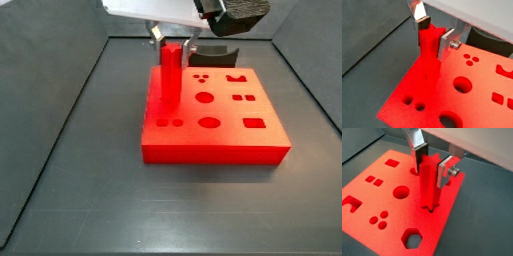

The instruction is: Insert the star object.

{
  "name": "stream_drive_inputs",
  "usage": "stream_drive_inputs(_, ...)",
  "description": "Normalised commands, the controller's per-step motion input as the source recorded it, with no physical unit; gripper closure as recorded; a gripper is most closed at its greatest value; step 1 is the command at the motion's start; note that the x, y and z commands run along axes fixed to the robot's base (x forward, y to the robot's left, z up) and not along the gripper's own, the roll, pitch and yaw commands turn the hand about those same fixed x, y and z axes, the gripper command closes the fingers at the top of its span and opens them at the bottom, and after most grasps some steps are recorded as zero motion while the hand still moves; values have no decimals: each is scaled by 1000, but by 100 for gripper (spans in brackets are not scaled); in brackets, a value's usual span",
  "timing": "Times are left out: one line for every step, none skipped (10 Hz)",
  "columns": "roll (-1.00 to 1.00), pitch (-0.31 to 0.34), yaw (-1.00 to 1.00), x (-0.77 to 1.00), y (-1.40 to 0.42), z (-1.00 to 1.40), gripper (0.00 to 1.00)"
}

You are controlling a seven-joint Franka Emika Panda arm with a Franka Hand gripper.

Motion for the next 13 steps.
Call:
stream_drive_inputs(-47, -100, 0, -120, 200, -29, 100)
stream_drive_inputs(-100, -74, 0, -109, 340, 0, 100)
stream_drive_inputs(-37, -64, 63, 0, 46, -74, 100)
stream_drive_inputs(-10, -100, 9, 111, -94, -131, 100)
stream_drive_inputs(-39, -147, 0, 94, -69, -197, 100)
stream_drive_inputs(-57, -250, 0, 0, -111, -397, 100)
stream_drive_inputs(-77, -220, 57, 0, -174, -337, 100)
stream_drive_inputs(-11, -163, 0, 0, 0, -254, 100)
stream_drive_inputs(0, 0, 0, 0, -20, 0, 100)
stream_drive_inputs(107, 0, 0, 0, -120, -203, 100)
stream_drive_inputs(404, 234, 43, 0, -231, -231, 100)
stream_drive_inputs(234, 206, 0, 29, -169, -597, 100)
stream_drive_inputs(174, 120, 6, 123, -203, -831, 100)
